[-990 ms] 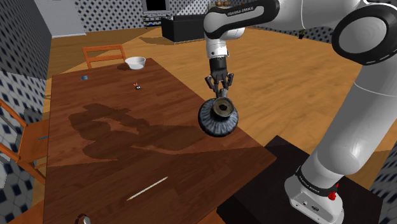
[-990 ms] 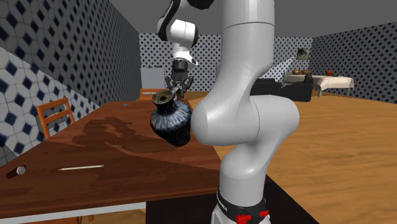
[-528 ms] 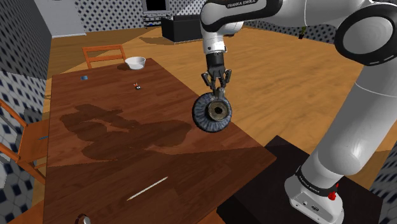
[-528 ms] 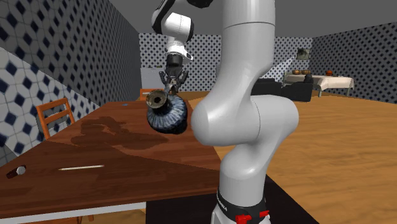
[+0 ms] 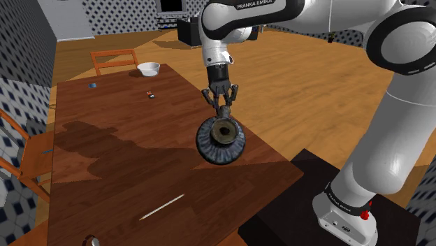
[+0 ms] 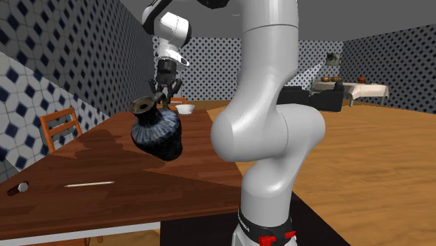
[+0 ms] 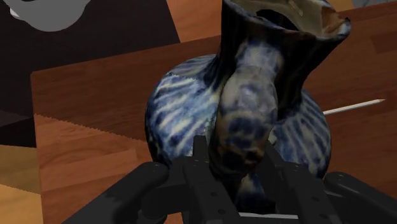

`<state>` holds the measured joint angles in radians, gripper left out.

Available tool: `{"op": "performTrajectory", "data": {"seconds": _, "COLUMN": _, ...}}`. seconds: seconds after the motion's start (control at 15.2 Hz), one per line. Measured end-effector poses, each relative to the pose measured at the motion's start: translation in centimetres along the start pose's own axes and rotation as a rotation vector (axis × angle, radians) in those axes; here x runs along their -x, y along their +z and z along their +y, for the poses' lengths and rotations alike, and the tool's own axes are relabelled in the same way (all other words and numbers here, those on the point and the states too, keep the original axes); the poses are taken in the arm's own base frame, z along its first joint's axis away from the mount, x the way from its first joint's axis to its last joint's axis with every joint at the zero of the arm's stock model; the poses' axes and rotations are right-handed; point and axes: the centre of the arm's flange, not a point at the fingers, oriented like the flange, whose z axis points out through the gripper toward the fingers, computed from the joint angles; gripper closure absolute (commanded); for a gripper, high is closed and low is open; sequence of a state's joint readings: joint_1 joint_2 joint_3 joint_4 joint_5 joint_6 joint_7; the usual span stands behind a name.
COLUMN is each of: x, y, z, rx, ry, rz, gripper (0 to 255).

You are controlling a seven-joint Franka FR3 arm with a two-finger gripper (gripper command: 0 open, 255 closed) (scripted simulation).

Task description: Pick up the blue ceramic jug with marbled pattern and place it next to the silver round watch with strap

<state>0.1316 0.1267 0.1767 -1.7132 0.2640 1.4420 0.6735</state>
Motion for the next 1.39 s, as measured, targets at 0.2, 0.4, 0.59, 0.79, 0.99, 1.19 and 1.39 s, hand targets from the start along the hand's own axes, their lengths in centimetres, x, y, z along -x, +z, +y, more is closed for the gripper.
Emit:
{"op": "performTrajectory", "data": {"seconds": 0.2, "x": 2.2, "y": 0.6, "z": -3.3, "rx": 0.000, "ry": 0.000, "rz": 0.000, "gripper": 255}}
{"op": "performTrajectory", "data": {"seconds": 0.4, "x": 4.1, "y": 1.8, "z": -6.4, "rx": 0.000, "ry": 0.001, "rz": 0.001, "gripper": 255}}
{"op": "performTrajectory", "data": {"seconds": 0.59, "x": 5.9, "y": 2.5, "z": -9.6, "rx": 0.000, "ry": 0.001, "rz": 0.001, "gripper": 255}}
{"op": "performTrajectory", "data": {"seconds": 0.79, "x": 7.7, "y": 3.3, "z": -13.4, "rx": 0.001, "ry": 0.000, "rz": 0.001, "gripper": 255}}
{"op": "performTrajectory", "data": {"seconds": 0.99, "x": 9.2, "y": 4.4, "z": -16.9, "rx": 0.001, "ry": 0.001, "rz": 0.001, "gripper": 255}}
{"op": "performTrajectory", "data": {"seconds": 1.19, "x": 11.2, "y": 5.2, "z": -20.3, "rx": 0.001, "ry": 0.001, "rz": 0.002, "gripper": 255}}
{"op": "performTrajectory", "data": {"seconds": 1.39, "x": 12.8, "y": 6.4, "z": -23.6, "rx": 0.002, "ry": 0.001, "rz": 0.002, "gripper": 255}}
